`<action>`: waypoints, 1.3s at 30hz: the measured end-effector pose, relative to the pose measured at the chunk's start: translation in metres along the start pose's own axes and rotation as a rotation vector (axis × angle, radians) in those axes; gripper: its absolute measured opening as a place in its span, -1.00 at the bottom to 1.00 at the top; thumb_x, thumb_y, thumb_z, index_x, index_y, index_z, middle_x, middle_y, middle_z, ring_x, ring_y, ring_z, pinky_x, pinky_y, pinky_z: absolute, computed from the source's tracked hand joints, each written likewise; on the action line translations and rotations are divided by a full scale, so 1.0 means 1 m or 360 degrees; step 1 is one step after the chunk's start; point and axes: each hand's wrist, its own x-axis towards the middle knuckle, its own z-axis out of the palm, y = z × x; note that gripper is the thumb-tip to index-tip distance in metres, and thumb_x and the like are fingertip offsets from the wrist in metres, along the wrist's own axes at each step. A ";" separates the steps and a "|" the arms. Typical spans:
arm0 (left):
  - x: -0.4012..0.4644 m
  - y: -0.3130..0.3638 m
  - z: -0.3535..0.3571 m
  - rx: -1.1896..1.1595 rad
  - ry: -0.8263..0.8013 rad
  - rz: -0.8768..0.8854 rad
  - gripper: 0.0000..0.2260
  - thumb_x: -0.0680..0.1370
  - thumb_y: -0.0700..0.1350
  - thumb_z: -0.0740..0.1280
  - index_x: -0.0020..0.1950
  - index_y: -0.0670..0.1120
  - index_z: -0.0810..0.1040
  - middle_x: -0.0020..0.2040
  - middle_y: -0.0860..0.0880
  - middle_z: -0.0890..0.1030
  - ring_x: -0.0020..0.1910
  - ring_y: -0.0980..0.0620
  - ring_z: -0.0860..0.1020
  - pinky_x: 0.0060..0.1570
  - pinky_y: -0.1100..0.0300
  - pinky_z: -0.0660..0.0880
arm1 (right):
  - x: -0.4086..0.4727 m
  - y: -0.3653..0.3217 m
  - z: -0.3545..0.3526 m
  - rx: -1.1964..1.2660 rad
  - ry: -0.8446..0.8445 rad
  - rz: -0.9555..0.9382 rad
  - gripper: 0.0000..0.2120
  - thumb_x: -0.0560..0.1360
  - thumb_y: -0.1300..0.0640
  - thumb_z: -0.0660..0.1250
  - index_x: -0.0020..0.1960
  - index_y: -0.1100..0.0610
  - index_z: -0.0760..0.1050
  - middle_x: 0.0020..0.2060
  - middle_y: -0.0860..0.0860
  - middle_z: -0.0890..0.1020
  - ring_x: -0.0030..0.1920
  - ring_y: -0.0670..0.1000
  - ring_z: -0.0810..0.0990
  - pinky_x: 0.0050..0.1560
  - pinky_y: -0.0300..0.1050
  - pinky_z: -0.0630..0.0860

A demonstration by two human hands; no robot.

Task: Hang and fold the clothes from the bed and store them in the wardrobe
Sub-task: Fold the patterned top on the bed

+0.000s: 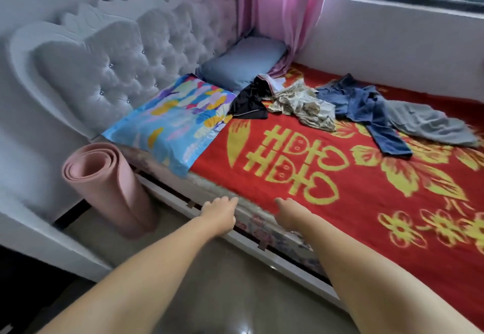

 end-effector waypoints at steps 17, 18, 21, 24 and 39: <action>0.322 0.016 -0.076 0.0181 -0.0284 0.0275 -0.60 0.61 -0.11 0.16 0.46 -0.06 0.26 0.34 -0.13 0.42 0.33 -0.15 0.40 0.23 -0.05 0.37 | 0.230 0.111 -0.097 0.0252 -0.0072 0.0425 -0.50 0.61 0.20 0.05 0.54 0.12 0.13 0.41 0.16 0.34 0.31 0.16 0.45 0.18 0.02 0.50; 0.344 0.017 -0.081 0.0214 -0.0303 0.0293 -0.60 0.61 -0.12 0.16 0.45 -0.06 0.27 0.34 -0.13 0.43 0.33 -0.14 0.40 0.24 -0.05 0.36 | 0.244 0.113 -0.104 0.0306 -0.0054 0.0428 -0.51 0.61 0.18 0.06 0.54 0.10 0.13 0.42 0.16 0.33 0.32 0.17 0.44 0.19 0.05 0.50; 0.401 0.031 -0.092 0.0268 -0.0381 0.0345 -0.55 0.60 -0.17 0.13 0.50 -0.06 0.22 0.35 -0.13 0.41 0.32 -0.14 0.40 0.23 -0.05 0.36 | 0.282 0.129 -0.114 0.0403 -0.0031 0.0445 -0.53 0.62 0.14 0.07 0.53 0.07 0.15 0.41 0.14 0.32 0.26 0.17 0.48 0.10 0.05 0.53; 0.445 0.058 -0.087 0.0289 -0.0435 0.0449 -0.54 0.61 -0.16 0.10 0.52 -0.06 0.18 0.34 -0.14 0.41 0.29 -0.14 0.42 0.20 -0.04 0.40 | 0.313 0.167 -0.111 0.0494 -0.0037 0.0540 -0.54 0.63 0.12 0.05 0.52 0.07 0.17 0.40 0.13 0.33 0.22 0.16 0.50 0.07 0.00 0.52; 0.719 0.186 -0.022 0.0309 -0.0166 0.0603 -0.39 0.58 -0.16 0.20 0.58 -0.04 0.01 0.48 -0.16 0.24 0.43 -0.16 0.27 0.29 -0.05 0.33 | 0.503 0.359 -0.005 0.0211 0.0279 0.0557 -0.44 0.65 -0.12 -0.18 0.54 -0.05 -0.36 0.55 -0.03 -0.29 0.51 -0.03 -0.41 0.48 0.09 -0.42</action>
